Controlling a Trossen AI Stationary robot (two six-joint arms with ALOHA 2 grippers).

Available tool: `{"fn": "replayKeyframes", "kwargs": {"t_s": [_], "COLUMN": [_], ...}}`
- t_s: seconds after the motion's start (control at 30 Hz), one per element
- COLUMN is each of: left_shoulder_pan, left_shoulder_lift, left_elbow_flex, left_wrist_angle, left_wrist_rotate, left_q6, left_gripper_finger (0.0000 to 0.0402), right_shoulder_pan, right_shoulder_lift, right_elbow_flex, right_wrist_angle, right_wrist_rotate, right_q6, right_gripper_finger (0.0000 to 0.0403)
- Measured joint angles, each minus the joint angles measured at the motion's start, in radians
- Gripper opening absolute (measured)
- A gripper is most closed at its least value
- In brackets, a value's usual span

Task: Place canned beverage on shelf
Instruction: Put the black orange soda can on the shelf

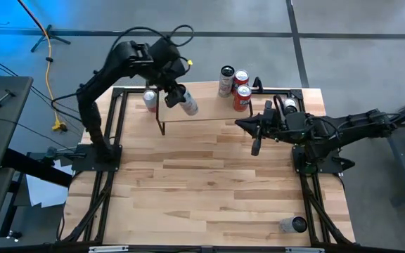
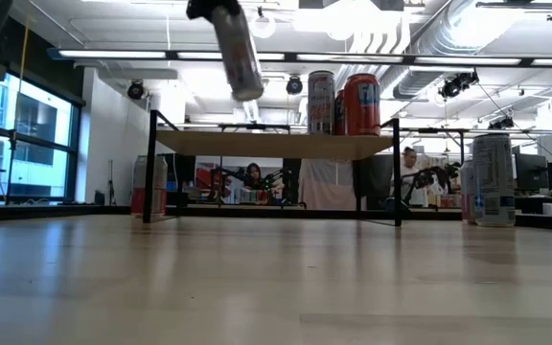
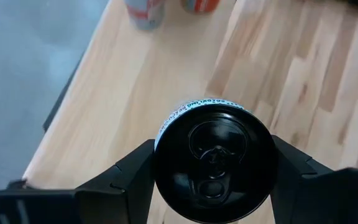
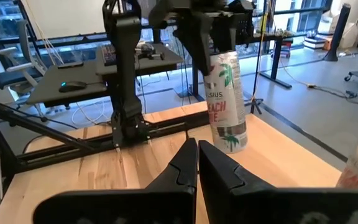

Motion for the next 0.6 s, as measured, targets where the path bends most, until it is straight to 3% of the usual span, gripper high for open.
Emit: {"fn": "replayKeyframes", "kwargs": {"t_s": [0.2, 0.6], "left_shoulder_pan": [0.013, 0.048], "left_shoulder_lift": [0.054, 0.086], "left_elbow_flex": [-0.001, -0.001], "left_wrist_angle": [0.004, 0.004], "left_wrist_rotate": [-0.058, -0.010], "left_q6": [0.003, -0.015], "left_gripper_finger": [0.0211, 0.0205], "right_shoulder_pan": [0.000, 0.000], "right_shoulder_lift": [0.046, 0.076], "right_elbow_flex": [0.000, 0.000], "right_wrist_angle": [-0.002, 0.000], "right_wrist_rotate": [0.000, 0.000], "right_q6": [0.045, 0.060], "right_gripper_finger": [0.0000, 0.0000]}}
